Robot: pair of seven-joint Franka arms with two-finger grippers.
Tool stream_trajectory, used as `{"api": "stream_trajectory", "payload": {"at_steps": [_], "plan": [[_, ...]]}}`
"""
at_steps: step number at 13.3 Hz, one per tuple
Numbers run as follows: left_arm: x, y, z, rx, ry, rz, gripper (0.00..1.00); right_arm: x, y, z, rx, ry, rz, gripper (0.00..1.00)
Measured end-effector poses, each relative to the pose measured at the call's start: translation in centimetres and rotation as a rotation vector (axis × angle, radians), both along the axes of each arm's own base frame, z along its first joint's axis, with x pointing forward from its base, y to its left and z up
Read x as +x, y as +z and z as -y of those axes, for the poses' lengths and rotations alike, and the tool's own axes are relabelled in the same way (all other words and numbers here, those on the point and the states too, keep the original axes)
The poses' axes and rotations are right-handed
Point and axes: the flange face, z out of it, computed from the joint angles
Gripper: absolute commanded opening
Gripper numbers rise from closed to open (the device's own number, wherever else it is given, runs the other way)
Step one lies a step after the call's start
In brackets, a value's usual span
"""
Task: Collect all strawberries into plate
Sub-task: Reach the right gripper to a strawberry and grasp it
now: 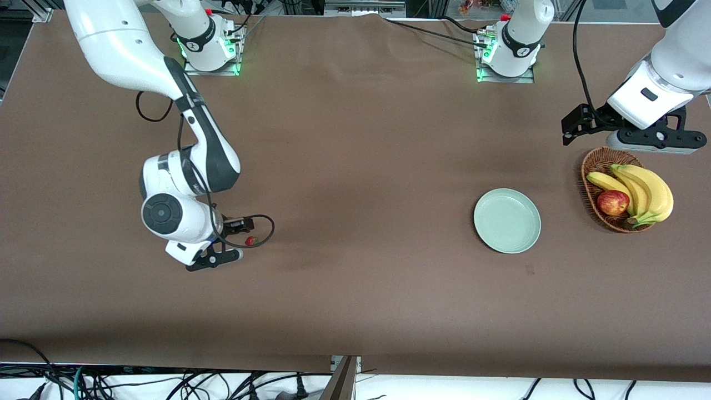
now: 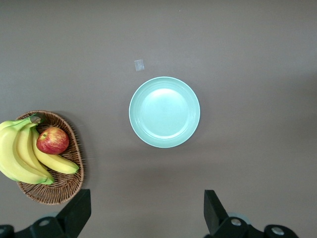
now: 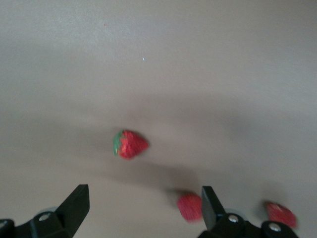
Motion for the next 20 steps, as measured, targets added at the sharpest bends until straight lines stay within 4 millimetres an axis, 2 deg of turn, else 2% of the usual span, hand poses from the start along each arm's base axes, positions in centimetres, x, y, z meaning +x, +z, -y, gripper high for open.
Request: {"api": "stream_trajectory", "payload": {"at_steps": [4, 8, 9, 11, 13, 15, 18, 20], "plan": [[0.0, 0.0, 0.0, 0.0, 0.0, 0.0, 1.0, -0.9, -4.4, -0.9, 0.016, -0.004, 0.034, 1.0], [0.0, 0.0, 0.0, 0.0, 0.0, 0.0, 1.0, -0.9, -5.4, -0.8, 0.02, -0.005, 0.044, 0.98], [0.0, 0.0, 0.0, 0.0, 0.0, 0.0, 1.0, -0.9, -5.8, -0.8, 0.022, -0.006, 0.048, 0.91], [0.0, 0.0, 0.0, 0.0, 0.0, 0.0, 1.0, -0.9, -6.4, -0.7, 0.022, -0.008, 0.049, 0.57], [0.0, 0.0, 0.0, 0.0, 0.0, 0.0, 1.0, -0.9, -6.4, -0.6, 0.022, -0.01, 0.05, 0.35], [0.0, 0.0, 0.0, 0.0, 0.0, 0.0, 1.0, -0.8, -6.4, -0.6, 0.023, -0.01, 0.054, 0.18], [0.0, 0.0, 0.0, 0.0, 0.0, 0.0, 1.0, -0.8, -6.3, -0.7, 0.024, -0.01, 0.056, 0.08], [0.0, 0.0, 0.0, 0.0, -0.001, 0.0, 1.0, -0.7, -6.1, -0.8, 0.027, -0.008, 0.063, 0.08]]}}
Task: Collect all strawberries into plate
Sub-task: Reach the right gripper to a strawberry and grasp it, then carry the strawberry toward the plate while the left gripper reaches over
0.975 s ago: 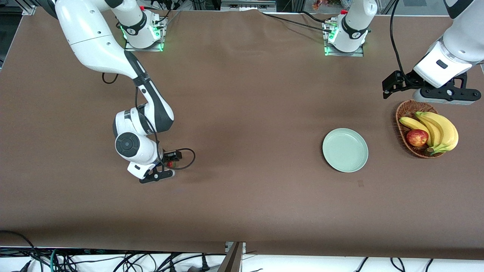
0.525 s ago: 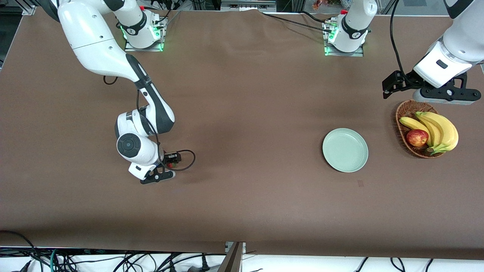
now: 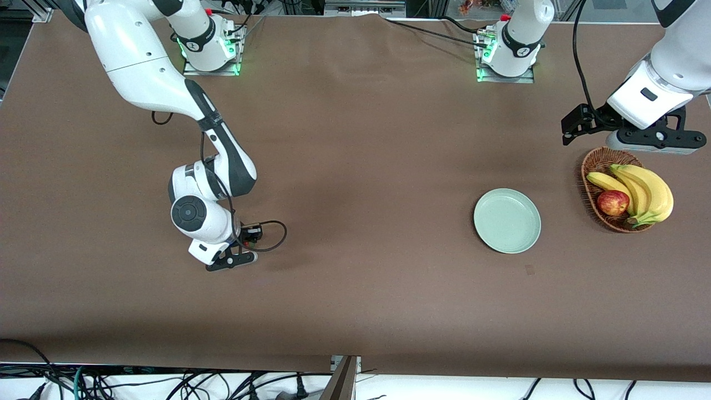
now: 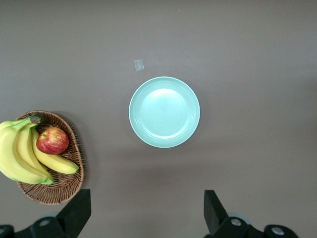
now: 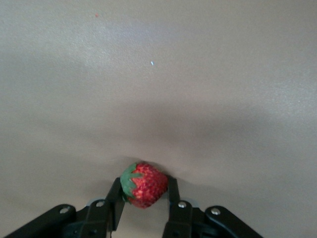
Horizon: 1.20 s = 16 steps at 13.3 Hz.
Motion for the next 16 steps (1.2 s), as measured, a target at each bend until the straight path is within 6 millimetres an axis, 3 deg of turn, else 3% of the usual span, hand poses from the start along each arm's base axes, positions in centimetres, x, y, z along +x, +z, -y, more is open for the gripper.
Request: {"api": "stream_trajectory", "payload": {"at_steps": [2, 3, 5, 8, 10, 13, 16], "plan": [[0.0, 0.0, 0.0, 0.0, 0.0, 0.0, 1.0, -0.1, 0.7, -1.7, 0.02, -0.021, 0.013, 0.08], [0.0, 0.0, 0.0, 0.0, 0.0, 0.0, 1.0, -0.5, 1.5, -4.1, 0.037, -0.064, 0.021, 0.08], [0.0, 0.0, 0.0, 0.0, -0.001, 0.0, 1.0, -2.5, 2.8, -10.9, 0.068, -0.162, 0.038, 0.08], [0.0, 0.0, 0.0, 0.0, -0.001, 0.0, 1.0, -7.5, 4.3, -23.1, 0.134, -0.271, 0.081, 0.08], [0.0, 0.0, 0.0, 0.0, -0.001, 0.0, 1.0, -10.2, 4.6, -29.5, 0.198, -0.35, 0.104, 0.08], [0.0, 0.0, 0.0, 0.0, -0.001, 0.0, 1.0, -13.1, 3.3, -36.1, 0.285, -0.429, 0.117, 0.08], [0.0, 0.0, 0.0, 0.0, -0.001, 0.0, 1.0, -16.7, 1.4, -40.4, 0.347, -0.419, 0.123, 0.09]]}}
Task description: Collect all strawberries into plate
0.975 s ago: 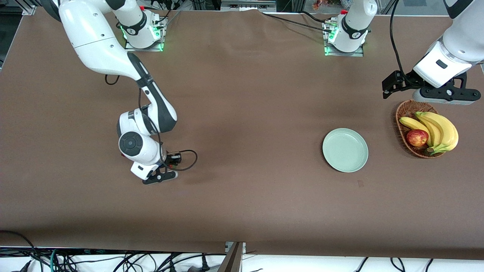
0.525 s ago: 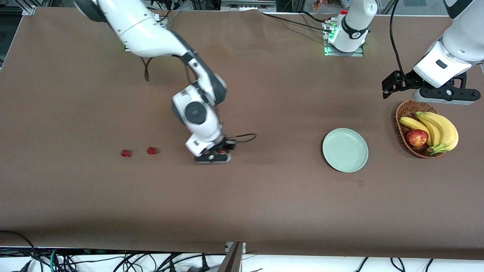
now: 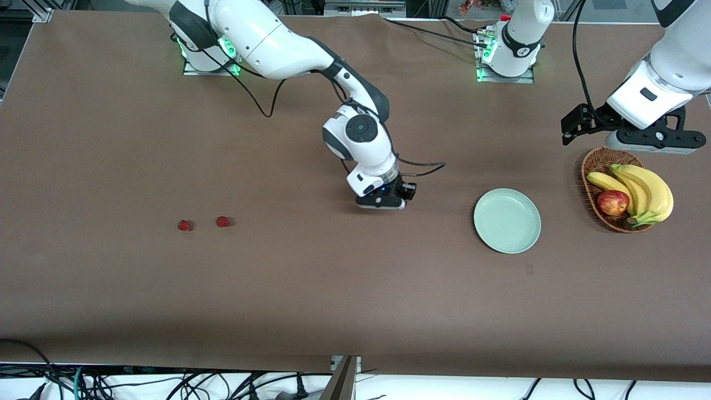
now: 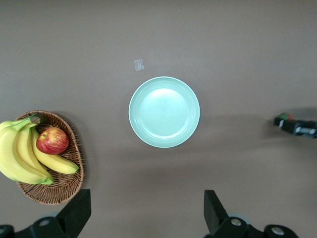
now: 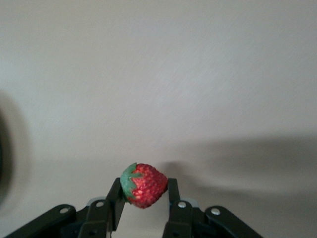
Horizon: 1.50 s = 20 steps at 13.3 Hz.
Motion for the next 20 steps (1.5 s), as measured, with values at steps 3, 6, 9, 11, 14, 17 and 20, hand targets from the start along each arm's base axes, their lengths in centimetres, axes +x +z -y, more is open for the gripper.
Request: {"api": "stream_trajectory", "payload": {"at_steps": [3, 6, 9, 11, 14, 17, 20], "plan": [[0.0, 0.0, 0.0, 0.001, 0.0, -0.004, 1.0, -2.5, -1.4, -2.0, 0.024, -0.002, 0.001, 0.1], [-0.2, -0.3, 0.0, 0.003, 0.0, -0.025, 1.0, -1.8, -2.2, -1.6, 0.052, -0.017, 0.028, 1.0], [0.0, -2.4, 0.2, 0.009, -0.005, -0.099, 1.0, -0.8, -2.4, -1.0, 0.047, -0.029, 0.049, 1.0], [0.8, -4.2, 0.7, 0.009, -0.015, -0.133, 1.0, 1.8, -1.1, 0.7, -0.007, -0.047, 0.064, 1.0], [1.9, -8.9, 2.8, -0.043, -0.035, -0.231, 1.0, 8.8, 5.3, 6.7, -0.068, -0.02, 0.104, 1.0], [4.3, -15.4, 7.4, -0.071, -0.064, -0.223, 1.0, 13.0, 9.4, 13.2, -0.179, 0.035, 0.052, 1.0], [5.7, -23.8, 15.8, -0.094, -0.038, -0.135, 1.0, 15.3, 11.3, 18.3, -0.235, 0.113, 0.008, 1.0]]}}
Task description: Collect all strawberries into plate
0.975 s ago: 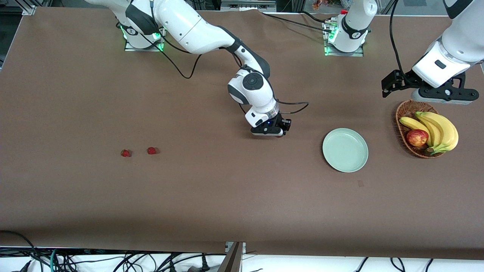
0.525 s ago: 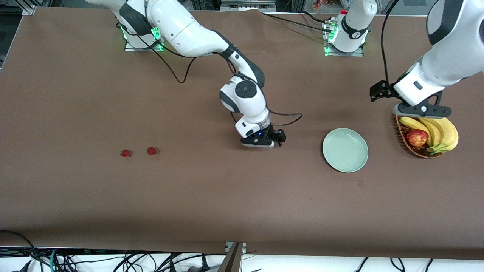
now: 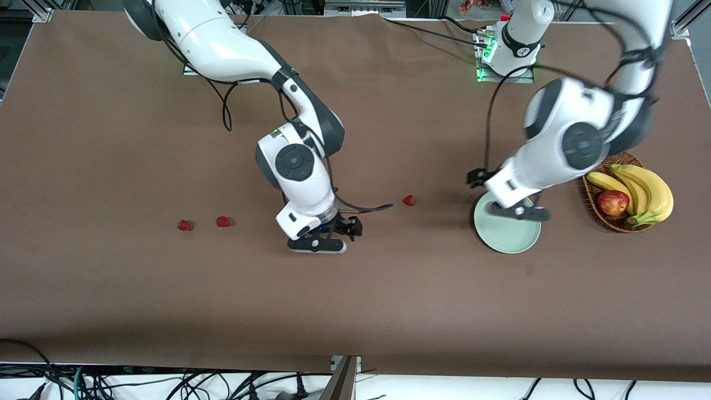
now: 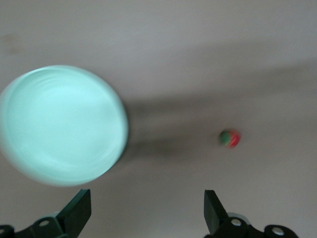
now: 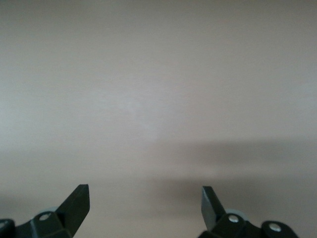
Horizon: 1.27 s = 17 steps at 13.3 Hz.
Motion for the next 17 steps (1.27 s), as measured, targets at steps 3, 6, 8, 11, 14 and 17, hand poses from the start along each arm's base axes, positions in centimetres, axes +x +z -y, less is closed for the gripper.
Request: {"api": "stream_trajectory", "payload": {"at_steps": [3, 6, 8, 11, 14, 17], "plan": [[-0.9, -8.3, 6.8, -0.054, -0.022, 0.114, 1.0, 2.7, 0.1, 9.0, -0.031, 0.081, -0.125, 1.0], [-3.4, -14.2, 7.9, -0.079, 0.015, 0.173, 1.0, 4.7, 0.0, 19.3, -0.066, 0.155, -0.262, 1.0], [-5.1, -15.9, 9.1, -0.086, 0.059, 0.181, 1.0, 5.2, -0.8, 24.3, -0.071, 0.206, -0.325, 1.0], [-6.8, -16.6, 11.3, -0.083, 0.082, 0.165, 1.0, 5.7, -3.0, 32.0, -0.084, 0.273, -0.37, 1.0], [-6.9, -16.7, 11.3, -0.08, 0.085, 0.164, 0.29, 5.3, -5.8, 39.9, -0.054, 0.31, -0.416, 1.0], [-6.9, -16.7, 11.3, -0.079, 0.085, 0.164, 0.06, 4.0, -9.3, 41.0, -0.049, 0.305, -0.438, 1.0]]}}
